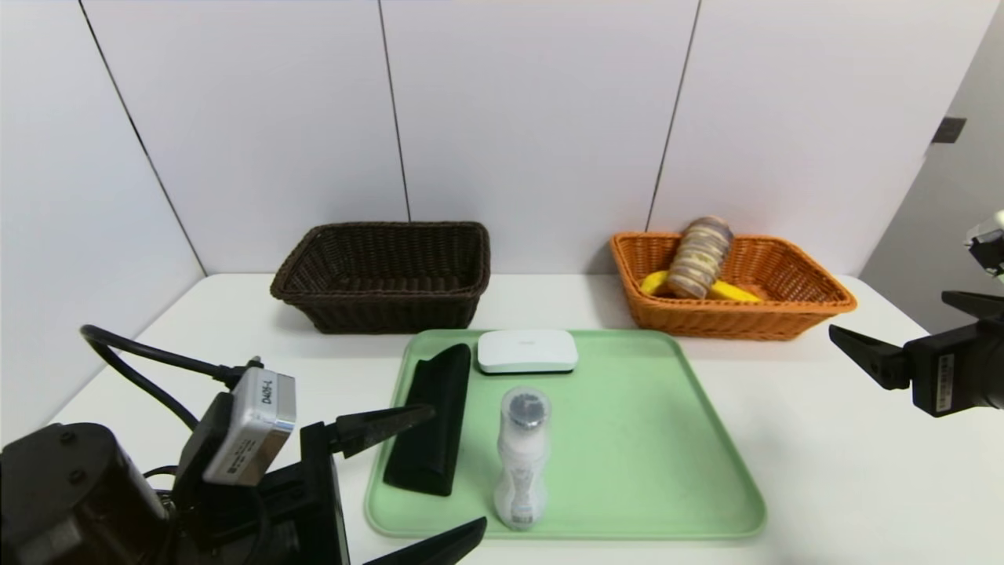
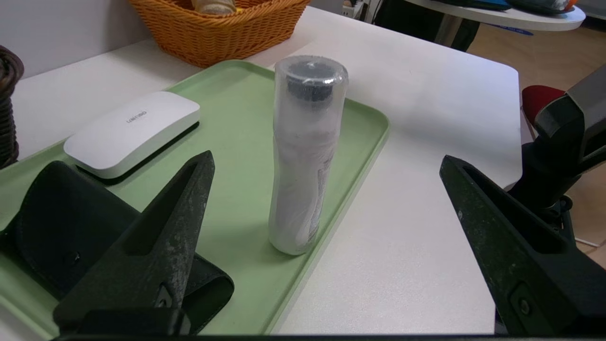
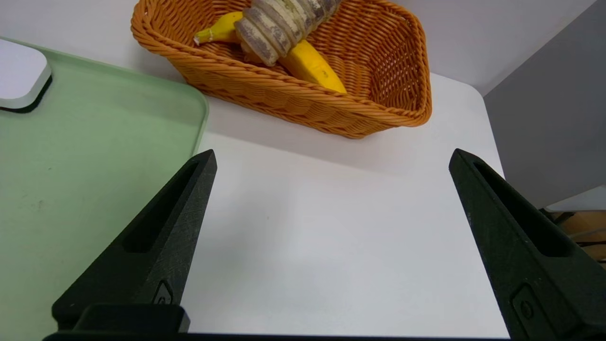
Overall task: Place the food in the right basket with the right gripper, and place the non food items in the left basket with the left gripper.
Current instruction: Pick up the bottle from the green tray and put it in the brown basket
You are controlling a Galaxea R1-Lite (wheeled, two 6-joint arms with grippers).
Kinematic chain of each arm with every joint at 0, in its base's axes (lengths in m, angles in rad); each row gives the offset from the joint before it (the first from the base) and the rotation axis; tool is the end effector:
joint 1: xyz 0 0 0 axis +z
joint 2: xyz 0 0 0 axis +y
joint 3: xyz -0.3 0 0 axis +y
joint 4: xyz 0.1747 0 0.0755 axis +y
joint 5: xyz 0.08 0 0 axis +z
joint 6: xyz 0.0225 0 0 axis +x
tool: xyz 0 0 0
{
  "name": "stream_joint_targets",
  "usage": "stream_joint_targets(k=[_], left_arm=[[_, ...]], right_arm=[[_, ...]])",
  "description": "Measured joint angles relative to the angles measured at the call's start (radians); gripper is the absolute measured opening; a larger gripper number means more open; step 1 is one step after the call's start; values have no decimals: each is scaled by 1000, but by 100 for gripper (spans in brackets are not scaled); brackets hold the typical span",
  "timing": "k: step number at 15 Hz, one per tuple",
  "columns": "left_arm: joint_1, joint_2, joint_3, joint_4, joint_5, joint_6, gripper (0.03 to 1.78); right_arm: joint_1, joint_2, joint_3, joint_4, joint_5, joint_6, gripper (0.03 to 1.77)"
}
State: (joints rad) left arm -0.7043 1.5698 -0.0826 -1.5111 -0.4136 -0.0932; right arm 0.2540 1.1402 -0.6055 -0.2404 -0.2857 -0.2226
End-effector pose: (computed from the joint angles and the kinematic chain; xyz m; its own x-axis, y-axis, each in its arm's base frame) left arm 0.1390 -0.1300 0.1346 0.4374 -0.8990 0.0219 0.8969 0.4343 -0.0835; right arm 0.1572 0.0343 0.2191 0.9596 -0.0421 -0.2783 -0.0425 0.9558 -0.2910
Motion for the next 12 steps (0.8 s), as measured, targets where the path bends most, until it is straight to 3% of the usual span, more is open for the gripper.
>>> stream_joint_targets(k=[12], left_arm=[[-17,174,-79,-10,-1,3,169]], right_arm=[[4,38,-36,0,17,-3,170]])
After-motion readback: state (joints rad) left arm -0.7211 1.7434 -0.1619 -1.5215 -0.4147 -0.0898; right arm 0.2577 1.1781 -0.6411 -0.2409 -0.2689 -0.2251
